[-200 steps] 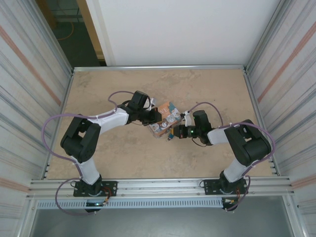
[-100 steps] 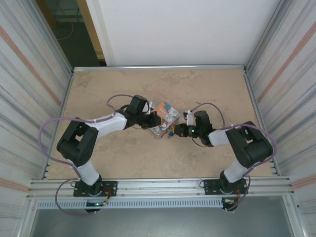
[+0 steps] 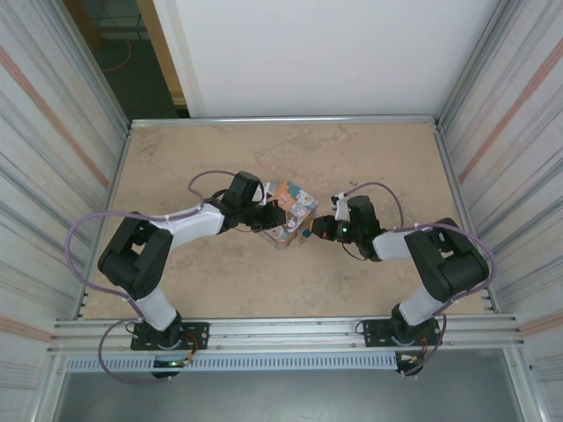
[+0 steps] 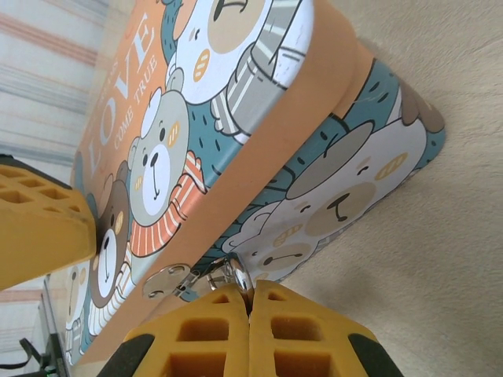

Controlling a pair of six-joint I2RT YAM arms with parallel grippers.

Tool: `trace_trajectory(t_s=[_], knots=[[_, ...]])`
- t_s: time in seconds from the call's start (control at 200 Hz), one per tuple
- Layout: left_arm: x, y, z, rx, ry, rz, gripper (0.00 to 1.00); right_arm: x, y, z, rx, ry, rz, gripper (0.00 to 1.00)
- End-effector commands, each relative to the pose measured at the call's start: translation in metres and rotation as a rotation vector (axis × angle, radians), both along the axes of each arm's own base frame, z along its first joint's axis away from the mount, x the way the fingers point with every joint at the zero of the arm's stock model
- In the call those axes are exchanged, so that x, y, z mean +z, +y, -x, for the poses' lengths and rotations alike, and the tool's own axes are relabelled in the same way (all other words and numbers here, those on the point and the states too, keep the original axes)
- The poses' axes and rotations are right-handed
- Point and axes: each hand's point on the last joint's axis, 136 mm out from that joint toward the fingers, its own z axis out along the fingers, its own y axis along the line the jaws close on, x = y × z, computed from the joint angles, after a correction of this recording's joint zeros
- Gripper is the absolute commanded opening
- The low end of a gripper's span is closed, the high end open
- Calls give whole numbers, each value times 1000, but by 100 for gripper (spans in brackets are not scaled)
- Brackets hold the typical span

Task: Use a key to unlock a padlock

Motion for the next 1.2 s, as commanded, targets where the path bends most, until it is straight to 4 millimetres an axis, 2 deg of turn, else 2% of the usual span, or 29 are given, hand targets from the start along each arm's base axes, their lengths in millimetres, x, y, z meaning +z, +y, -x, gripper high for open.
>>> trace_trajectory(t_s=[0.0,0.225,0.481,0.606,0.932,1.102,1.117,1.197], knots=[[-24,16,17,8,84,-69,4,18,-4,-8,-37,-51,-19,0],[-23,28,6,35,73,-73,4,23,-18,-4,-48,-68,41,0],[-19,38,-14,41,59,-65,4,43,-31,9,-39,-99,84,0],[-11,41,-26,37,33,-47,5,51,-37,17,-38,-108,117,0],[35,38,-43,24,-100,-13,29,76,-50,37,-37,-140,167,0],[64,43,-38,24,-178,3,43,78,-51,46,-31,-131,186,0],[67,44,-37,25,-186,3,43,85,-51,48,-31,-150,178,0],[78,52,-30,36,-230,-8,48,87,-51,51,-28,-151,183,0]])
